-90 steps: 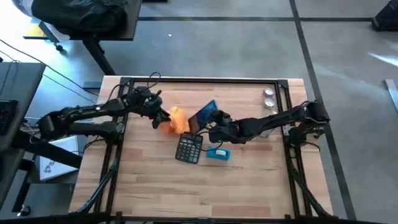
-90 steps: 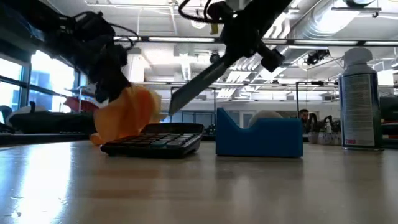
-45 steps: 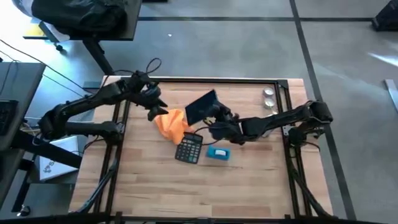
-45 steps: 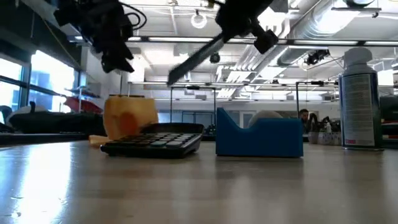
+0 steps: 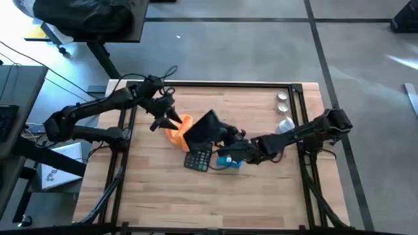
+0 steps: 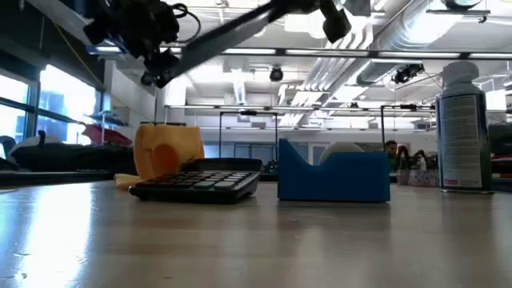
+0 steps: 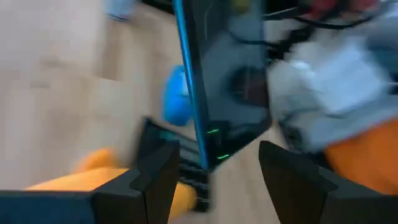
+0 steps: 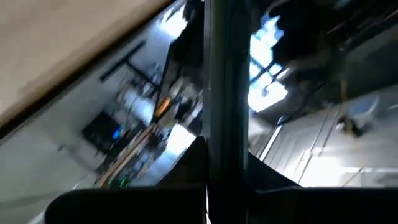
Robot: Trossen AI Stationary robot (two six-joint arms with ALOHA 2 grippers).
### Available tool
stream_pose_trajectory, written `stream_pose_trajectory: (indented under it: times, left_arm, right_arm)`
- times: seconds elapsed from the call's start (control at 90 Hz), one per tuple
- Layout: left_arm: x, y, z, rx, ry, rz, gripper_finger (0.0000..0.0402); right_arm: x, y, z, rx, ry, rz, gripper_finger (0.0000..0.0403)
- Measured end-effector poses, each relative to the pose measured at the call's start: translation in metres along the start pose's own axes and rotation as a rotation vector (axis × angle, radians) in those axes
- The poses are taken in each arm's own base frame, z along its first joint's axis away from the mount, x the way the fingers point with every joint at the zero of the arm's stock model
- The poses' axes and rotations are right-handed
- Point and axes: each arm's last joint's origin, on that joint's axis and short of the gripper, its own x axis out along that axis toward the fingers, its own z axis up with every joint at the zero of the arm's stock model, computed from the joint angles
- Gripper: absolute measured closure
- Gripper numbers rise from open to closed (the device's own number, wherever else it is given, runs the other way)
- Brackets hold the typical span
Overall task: Apply microfiber cloth
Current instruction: Wipe the front of the cellphone with the microfiber cloth
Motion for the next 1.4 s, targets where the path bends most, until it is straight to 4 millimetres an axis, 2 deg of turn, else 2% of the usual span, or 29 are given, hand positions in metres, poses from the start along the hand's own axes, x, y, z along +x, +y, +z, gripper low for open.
stream_pose_trajectory:
  times: [0.1,0.267,0.378,0.611,1.0,1.122,1.4]
  left_arm:
    - [0.016,0.005,-0.002,-0.036,0.032,-0.134,0.0201]
    - [0.045,0.016,-0.009,-0.085,0.118,-0.194,0.0201]
    - [0.057,0.018,-0.012,-0.088,0.144,-0.234,0.0201]
    - [0.063,0.014,-0.011,-0.048,0.14,-0.307,0.0201]
    - [0.071,0.009,-0.001,0.001,0.102,-0.311,0.0205]
    - [0.071,0.009,-0.002,-0.007,0.103,-0.321,0.0231]
    - [0.07,0.008,-0.002,0.015,0.101,-0.345,0.0327]
  right_arm:
    - [-0.003,-0.001,0.002,-0.007,-0.014,-0.012,0.0403]
    - [-0.002,-0.007,0.0,0.033,-0.01,-0.048,0.0403]
    - [-0.002,-0.008,0.0,0.033,0.0,-0.047,0.0403]
    - [0.0,-0.006,-0.001,0.02,0.001,-0.035,0.0403]
    - [0.0,-0.006,-0.001,0.019,0.002,-0.036,0.0403]
    - [0.0,-0.006,-0.001,0.02,0.003,-0.037,0.0403]
    - [0.0,-0.006,-0.001,0.026,0.007,-0.038,0.0403]
